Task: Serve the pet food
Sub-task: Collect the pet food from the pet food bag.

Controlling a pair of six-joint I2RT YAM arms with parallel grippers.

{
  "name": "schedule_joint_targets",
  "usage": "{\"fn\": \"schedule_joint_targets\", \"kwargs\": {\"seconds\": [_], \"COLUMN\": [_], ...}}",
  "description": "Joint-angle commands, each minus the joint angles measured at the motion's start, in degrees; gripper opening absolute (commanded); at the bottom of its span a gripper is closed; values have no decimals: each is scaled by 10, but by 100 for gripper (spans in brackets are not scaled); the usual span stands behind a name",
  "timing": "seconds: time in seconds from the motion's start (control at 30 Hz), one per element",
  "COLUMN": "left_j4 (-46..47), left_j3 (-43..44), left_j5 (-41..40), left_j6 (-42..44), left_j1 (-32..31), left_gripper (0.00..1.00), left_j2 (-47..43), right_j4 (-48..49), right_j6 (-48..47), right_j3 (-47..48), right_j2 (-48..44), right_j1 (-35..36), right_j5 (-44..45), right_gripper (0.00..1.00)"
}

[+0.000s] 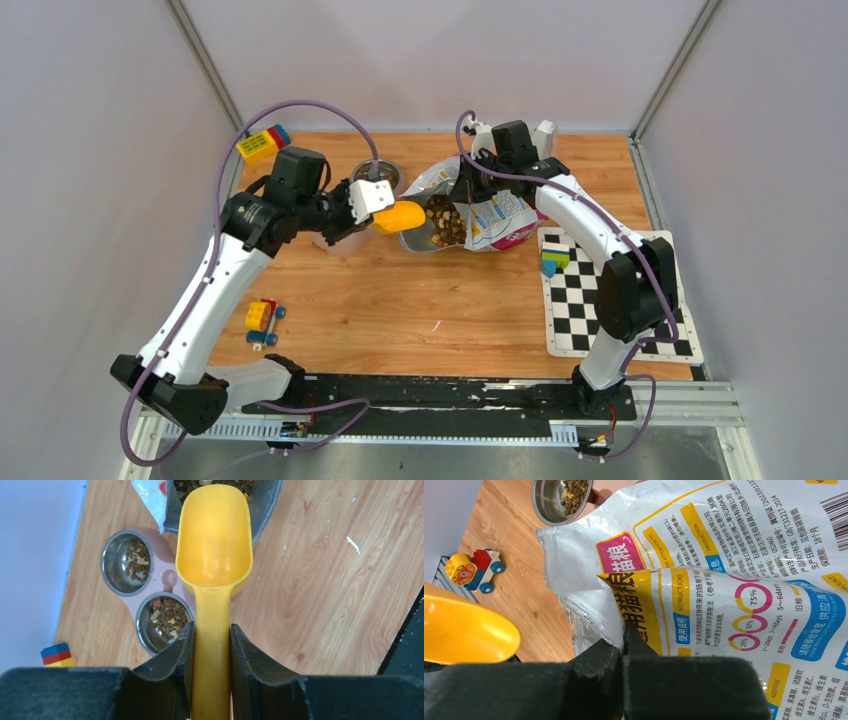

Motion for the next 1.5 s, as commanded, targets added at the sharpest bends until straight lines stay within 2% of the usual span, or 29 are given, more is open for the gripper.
{"fn": "schedule_joint_targets", "kwargs": {"seconds": [0.0, 0.4, 0.57, 0.77, 1.1, 1.47], "left_j4": [2, 9, 27, 92, 165, 256], "left_j3": [31, 50, 45, 8, -22, -76], "left_j5": [-2, -107, -111, -116, -153, -114], "left_j6": [-27, -56, -77, -105, -179, -230], "left_j1": [-27, -88, -98, -99, -100, -99], "left_gripper": [0, 0, 0, 0, 0, 0], "left_j2": [24, 120, 138, 136, 192, 237], "right_j4": [6, 5, 5, 5, 6, 6], "right_j6": [1, 0, 0, 0, 0, 0], "right_j3": [9, 9, 8, 8, 9, 8], "right_j2": [-27, -22, -21, -23, -23, -24], "right_j1": [2, 2, 2, 2, 2, 3], "right_j5": [-16, -15, -16, -16, -16, -16], "right_gripper": [0, 0, 0, 0, 0, 0]}}
